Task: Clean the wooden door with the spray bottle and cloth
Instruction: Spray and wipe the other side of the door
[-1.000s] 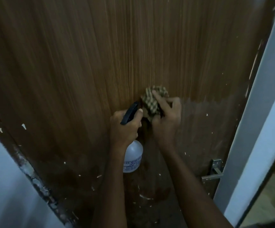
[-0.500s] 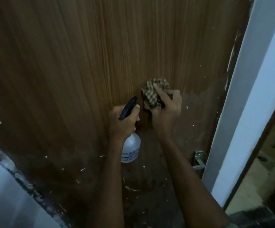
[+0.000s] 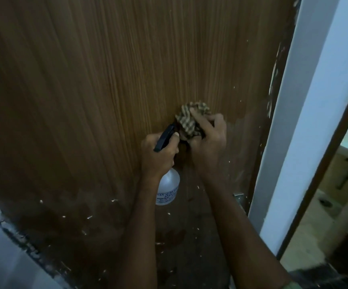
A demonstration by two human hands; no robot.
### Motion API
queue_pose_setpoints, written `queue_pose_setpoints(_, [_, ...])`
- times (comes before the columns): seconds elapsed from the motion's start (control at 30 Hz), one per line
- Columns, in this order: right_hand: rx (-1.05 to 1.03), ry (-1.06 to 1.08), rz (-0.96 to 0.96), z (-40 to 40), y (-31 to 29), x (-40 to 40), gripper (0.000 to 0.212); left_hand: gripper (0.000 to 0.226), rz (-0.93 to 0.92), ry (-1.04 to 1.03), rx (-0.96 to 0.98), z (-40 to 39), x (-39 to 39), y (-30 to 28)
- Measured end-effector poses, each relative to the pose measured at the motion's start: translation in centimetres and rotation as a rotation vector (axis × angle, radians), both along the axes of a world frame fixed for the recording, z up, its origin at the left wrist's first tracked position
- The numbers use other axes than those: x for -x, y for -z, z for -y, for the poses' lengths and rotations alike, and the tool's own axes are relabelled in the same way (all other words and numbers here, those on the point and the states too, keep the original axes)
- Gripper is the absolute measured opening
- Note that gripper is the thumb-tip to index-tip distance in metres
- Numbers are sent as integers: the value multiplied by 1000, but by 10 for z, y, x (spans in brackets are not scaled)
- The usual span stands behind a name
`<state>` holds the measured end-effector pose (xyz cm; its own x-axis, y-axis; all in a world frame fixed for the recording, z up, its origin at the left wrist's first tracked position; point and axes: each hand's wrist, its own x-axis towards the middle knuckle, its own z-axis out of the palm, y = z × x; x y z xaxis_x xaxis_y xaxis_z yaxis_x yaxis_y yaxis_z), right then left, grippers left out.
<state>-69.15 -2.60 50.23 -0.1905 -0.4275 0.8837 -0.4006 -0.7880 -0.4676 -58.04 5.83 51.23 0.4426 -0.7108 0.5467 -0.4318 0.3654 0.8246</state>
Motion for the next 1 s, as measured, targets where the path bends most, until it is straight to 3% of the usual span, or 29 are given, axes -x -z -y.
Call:
queue_pose_setpoints(0.1, [49,6,-30,1,4,1,47,42,3,-10,-14,5,8,6])
queue_pose_setpoints(0.27, [-66,-99,-203,-4,97,38,61,43,31,27,-33,12,20,7])
queue_pose_setpoints(0.4, [-23,-149,-178,12,38,53,47,41,0,24,-42,17,31,3])
queue_pose_setpoints(0.53, [7,-95,-59,24,-6,52,51,40,-8,11,-47,24,46,7])
queue_pose_setpoints(0.63, [-22,-45,-170,18,55,58,49,39,-12,14,-34,28,52,8])
queue_pose_setpoints(0.73, [-119,-144,-191,17,107,78,52,41,5,31,-24,29,58,4])
queue_pose_setpoints(0.83, [-68,-184,-177,28,66,87,43,41,7,37,-28,30,62,0])
queue_pose_setpoints(0.93, [-45,-153,-6,43,-1,86,49,43,4,36,-40,35,70,-2])
queue_pose_setpoints(1.0, [-27,-133,31,49,-13,86,51,42,-7,30,-46,41,78,-3])
